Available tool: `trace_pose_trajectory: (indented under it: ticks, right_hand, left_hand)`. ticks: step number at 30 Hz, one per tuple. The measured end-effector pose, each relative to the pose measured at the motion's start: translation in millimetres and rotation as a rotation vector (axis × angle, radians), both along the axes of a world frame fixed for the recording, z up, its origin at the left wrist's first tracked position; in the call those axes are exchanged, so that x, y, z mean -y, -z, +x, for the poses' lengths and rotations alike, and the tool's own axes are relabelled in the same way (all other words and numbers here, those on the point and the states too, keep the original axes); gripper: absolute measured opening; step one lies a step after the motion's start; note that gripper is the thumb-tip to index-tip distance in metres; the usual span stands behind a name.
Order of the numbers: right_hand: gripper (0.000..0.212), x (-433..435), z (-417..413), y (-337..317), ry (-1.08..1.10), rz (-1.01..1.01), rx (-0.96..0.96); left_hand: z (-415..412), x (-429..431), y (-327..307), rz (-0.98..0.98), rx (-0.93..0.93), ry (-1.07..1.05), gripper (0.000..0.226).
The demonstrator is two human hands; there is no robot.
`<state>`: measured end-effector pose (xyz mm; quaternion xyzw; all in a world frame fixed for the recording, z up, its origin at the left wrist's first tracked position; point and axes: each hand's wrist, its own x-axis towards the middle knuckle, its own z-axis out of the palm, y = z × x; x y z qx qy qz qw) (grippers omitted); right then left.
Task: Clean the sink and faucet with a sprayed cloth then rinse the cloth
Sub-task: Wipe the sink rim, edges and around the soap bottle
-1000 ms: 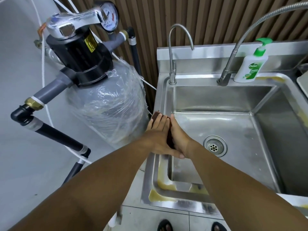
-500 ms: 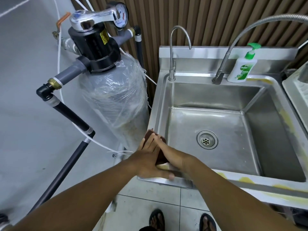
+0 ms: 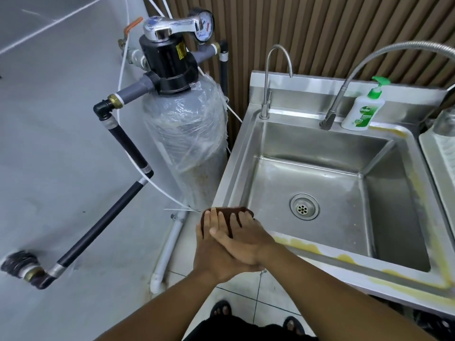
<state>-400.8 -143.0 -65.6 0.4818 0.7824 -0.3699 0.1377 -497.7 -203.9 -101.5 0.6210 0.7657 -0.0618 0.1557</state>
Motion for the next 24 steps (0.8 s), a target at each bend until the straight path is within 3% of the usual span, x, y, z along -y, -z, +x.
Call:
trace_pose_trajectory:
  ticks: [5,12,15,24]
  right_hand:
    - [0.095,7.3,19.7,6.2,-0.159,0.128,-0.012]
    - [0.089,8.9,60.0,2.6,-0.246,0.264,0.047]
    - [0.083,8.5,58.4,0.3,-0.23,0.22,0.065]
    - [0.098,1.8,-6.6,-0.5,-0.081,0.131,0.103]
  left_hand:
    - [19.2,21.1,-2.9,0.042,0.105,-0.094,0.155]
    - [38.2,23.9,-6.4,0.017,0.272,0.002,0.159]
    - [23.3,17.6,-6.2,-0.043,0.231,0.108,0.158]
    - [-36.3,-22.9,-17.9,-0.179,-0.021,0.267,0.157]
